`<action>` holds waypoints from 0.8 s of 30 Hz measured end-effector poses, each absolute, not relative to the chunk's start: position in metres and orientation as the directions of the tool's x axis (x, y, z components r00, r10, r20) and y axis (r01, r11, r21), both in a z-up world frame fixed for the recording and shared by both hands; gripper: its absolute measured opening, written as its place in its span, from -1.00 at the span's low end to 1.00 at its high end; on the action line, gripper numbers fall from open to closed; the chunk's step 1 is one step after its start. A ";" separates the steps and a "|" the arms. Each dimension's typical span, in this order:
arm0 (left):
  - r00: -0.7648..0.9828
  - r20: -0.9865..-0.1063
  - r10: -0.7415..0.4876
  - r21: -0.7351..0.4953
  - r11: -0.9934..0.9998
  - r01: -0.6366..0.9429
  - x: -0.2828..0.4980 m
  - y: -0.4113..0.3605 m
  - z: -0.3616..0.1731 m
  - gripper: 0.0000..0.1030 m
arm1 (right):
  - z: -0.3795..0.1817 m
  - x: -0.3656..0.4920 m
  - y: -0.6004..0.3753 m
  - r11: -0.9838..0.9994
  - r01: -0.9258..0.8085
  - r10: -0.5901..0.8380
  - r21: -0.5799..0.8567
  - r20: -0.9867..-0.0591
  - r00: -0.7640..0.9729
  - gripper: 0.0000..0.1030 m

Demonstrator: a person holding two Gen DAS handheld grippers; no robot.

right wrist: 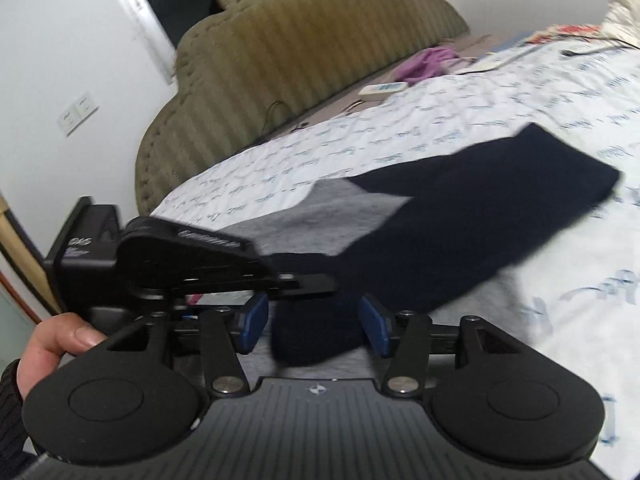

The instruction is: Fold small clothes

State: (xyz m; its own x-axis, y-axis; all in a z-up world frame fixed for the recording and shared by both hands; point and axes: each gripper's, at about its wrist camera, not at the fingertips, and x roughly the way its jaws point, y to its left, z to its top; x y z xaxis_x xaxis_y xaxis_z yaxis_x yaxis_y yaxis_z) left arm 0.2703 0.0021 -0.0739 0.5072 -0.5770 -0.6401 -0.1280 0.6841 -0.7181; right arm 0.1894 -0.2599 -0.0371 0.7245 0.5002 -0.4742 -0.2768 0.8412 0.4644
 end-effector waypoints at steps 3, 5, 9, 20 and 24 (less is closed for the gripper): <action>0.537 -0.640 -0.550 -0.669 0.743 -0.036 0.269 0.020 -0.039 -0.85 | -0.022 0.199 -0.286 0.872 -0.252 0.445 0.420 -0.461 0.768 0.17; 0.559 -0.631 -0.537 -0.645 0.764 0.007 0.264 0.041 -0.016 -0.85 | -0.011 0.207 -0.304 0.888 -0.233 0.408 0.396 -0.446 0.796 0.26; 0.572 -0.693 -0.440 -0.552 0.833 -0.029 0.265 0.102 -0.003 -0.85 | -0.002 0.227 -0.335 0.912 -0.196 0.354 0.360 -0.451 0.819 0.51; 0.512 -0.810 -0.286 -0.418 0.894 -0.160 0.269 0.166 -0.039 -0.85 | -0.044 0.323 -0.321 0.878 -0.185 0.437 0.442 -0.579 0.689 0.49; 0.527 -0.803 -0.278 -0.402 0.906 -0.135 0.269 0.165 -0.026 -0.85 | -0.056 0.349 -0.292 0.874 -0.218 0.472 0.435 -0.649 0.597 0.23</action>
State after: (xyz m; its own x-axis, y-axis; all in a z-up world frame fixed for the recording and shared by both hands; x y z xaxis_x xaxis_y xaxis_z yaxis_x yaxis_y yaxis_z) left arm 0.2686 0.1655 -0.0262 0.5275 -0.2780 -0.8028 -0.1350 0.9055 -0.4022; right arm 0.3486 -0.2917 -0.0555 0.5968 0.4722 -0.6487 -0.2180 0.8735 0.4352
